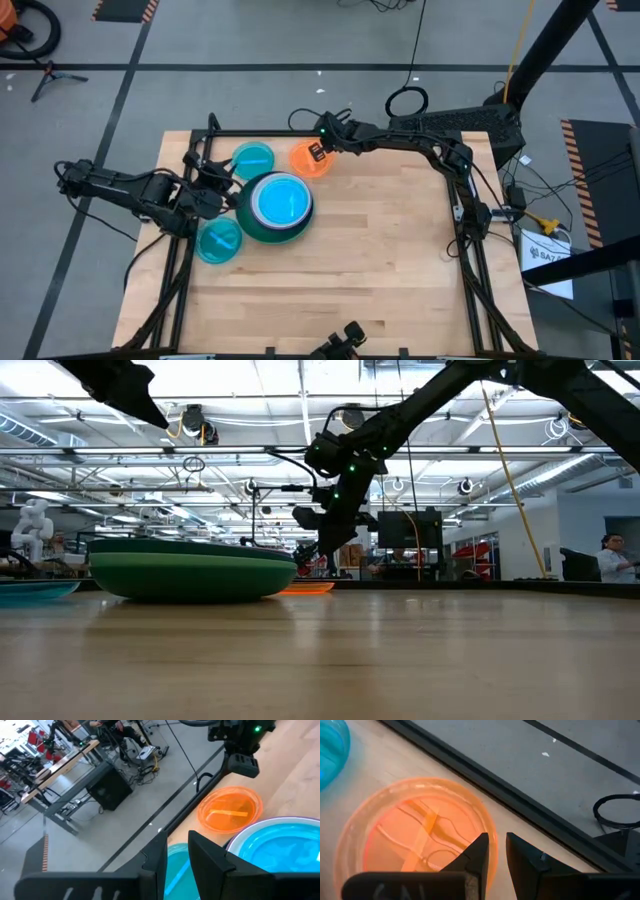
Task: Stack plastic plates
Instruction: Stack the orange plate on top of the blue plate, then stack the bottom blue plate on top of the orange plate
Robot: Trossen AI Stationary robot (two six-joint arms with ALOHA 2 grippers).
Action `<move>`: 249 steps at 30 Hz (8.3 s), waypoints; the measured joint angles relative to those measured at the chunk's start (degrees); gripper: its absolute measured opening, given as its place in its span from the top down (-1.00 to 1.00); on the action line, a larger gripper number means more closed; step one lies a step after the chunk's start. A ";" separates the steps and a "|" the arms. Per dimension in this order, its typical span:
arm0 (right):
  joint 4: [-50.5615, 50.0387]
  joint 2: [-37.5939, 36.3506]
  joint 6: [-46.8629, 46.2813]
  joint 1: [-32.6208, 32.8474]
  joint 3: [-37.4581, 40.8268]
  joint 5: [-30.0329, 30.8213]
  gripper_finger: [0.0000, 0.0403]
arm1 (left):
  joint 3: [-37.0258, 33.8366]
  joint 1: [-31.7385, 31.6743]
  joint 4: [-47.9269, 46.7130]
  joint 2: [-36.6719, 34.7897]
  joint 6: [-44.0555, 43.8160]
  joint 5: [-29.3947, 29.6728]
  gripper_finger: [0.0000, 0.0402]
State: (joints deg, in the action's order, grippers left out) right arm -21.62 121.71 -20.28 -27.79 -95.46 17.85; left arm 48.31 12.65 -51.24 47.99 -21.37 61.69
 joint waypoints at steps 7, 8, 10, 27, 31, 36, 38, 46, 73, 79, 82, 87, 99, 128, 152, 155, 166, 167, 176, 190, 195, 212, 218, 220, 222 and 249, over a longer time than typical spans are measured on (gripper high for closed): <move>-0.09 0.00 6.87 0.16 0.00 -0.08 0.71 | 0.00 0.01 0.02 0.02 0.04 0.00 0.58; -0.09 0.00 6.82 0.19 0.00 -0.10 0.71 | 0.00 0.01 0.02 0.02 0.05 0.00 0.58; 0.09 0.00 3.51 0.20 0.00 -0.10 0.71 | 0.00 0.01 0.02 0.00 0.07 0.00 0.58; -7.25 0.01 -12.08 -1.08 0.00 -4.58 0.23 | 0.00 0.01 -3.60 0.00 -3.44 -0.13 0.58; -7.15 1.04 -13.05 -1.07 0.00 -6.10 0.20 | 0.00 0.01 -4.66 0.00 -4.86 -0.13 0.58; -6.59 3.29 -13.73 -1.03 0.00 -7.87 0.21 | 0.00 0.01 -5.07 0.00 -5.78 -0.13 0.58; -6.44 4.17 -14.10 -1.05 0.00 -7.91 0.21 | 0.00 0.02 -5.45 0.02 -6.03 -0.17 0.58; -5.12 5.42 -14.66 -1.05 -0.02 -10.60 0.22 | 0.00 0.32 -6.03 0.02 -7.33 -0.22 0.58; -3.03 5.42 -13.63 -1.01 -0.02 -10.55 0.83 | 0.00 0.32 -6.14 0.00 -8.35 -0.20 0.58; -2.99 4.99 -12.41 -1.01 -0.02 -10.13 0.95 | 0.00 0.27 -6.14 0.00 -8.42 -0.17 0.58; -2.87 4.66 -11.92 -0.98 -0.02 -8.92 0.99 | 0.00 0.27 -6.16 0.02 -8.44 -0.15 0.58; -3.09 3.91 -11.57 -0.63 -0.02 -8.72 0.99 | 0.00 0.27 -6.19 0.01 -8.57 -0.15 0.58; -4.15 -2.29 -8.40 0.89 -0.02 -5.54 1.00 | 0.00 0.27 -6.18 0.02 -9.20 -0.15 0.57; -5.34 -13.08 -2.93 9.86 -0.02 4.42 1.00 | 0.00 7.40 -6.18 0.02 -14.12 -0.70 0.58; -2.37 -7.43 -3.15 13.86 0.00 -10.21 0.63 | 0.00 7.71 -6.14 0.02 -14.86 -0.70 0.58; -2.86 -7.68 -1.35 14.58 0.00 -12.18 0.43 | 0.00 7.71 -6.04 0.01 -15.50 -0.70 0.58; -15.36 -10.12 7.46 22.22 0.00 -1.34 0.10 | 0.00 9.92 -5.83 5.13 -30.72 -13.56 0.58; -15.28 -10.18 9.08 23.15 0.39 0.05 0.10 | 0.01 10.77 -5.72 6.74 -32.81 -14.92 0.58; 12.17 -9.89 23.79 23.45 11.27 -7.09 0.21 | 0.00 20.00 -5.60 22.10 -51.61 -24.18 0.58; 24.29 -0.83 25.36 20.75 11.85 -12.04 0.63 | 0.02 28.03 -5.21 32.21 -71.09 -36.27 0.57; 27.55 -0.66 26.37 21.22 11.82 -12.15 0.72 | 0.02 30.46 -5.09 35.04 -74.08 -40.66 0.58; 18.02 -10.53 30.00 22.93 11.78 -11.96 0.75 | 0.02 33.26 -3.65 36.26 -79.48 -44.72 0.57; 17.05 -11.82 30.04 24.64 11.76 -11.96 0.75 | 0.02 33.10 -4.40 37.19 -80.56 -44.72 0.49; 15.81 -11.82 30.05 25.29 11.76 -11.96 0.75 | 0.02 33.08 -5.61 38.46 -81.27 -44.72 0.43; 14.56 -11.78 30.41 25.83 11.76 -11.96 0.75 | 0.02 33.08 -5.52 40.04 -81.20 -44.72 0.37; 4.92 -15.10 30.07 27.28 11.78 -11.95 0.75 | 0.01 33.33 -5.99 49.35 -79.71 -42.99 0.44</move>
State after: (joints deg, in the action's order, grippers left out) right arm -16.70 106.61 9.79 -0.51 -83.68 5.90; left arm 48.32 45.98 -57.23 97.33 -101.08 18.70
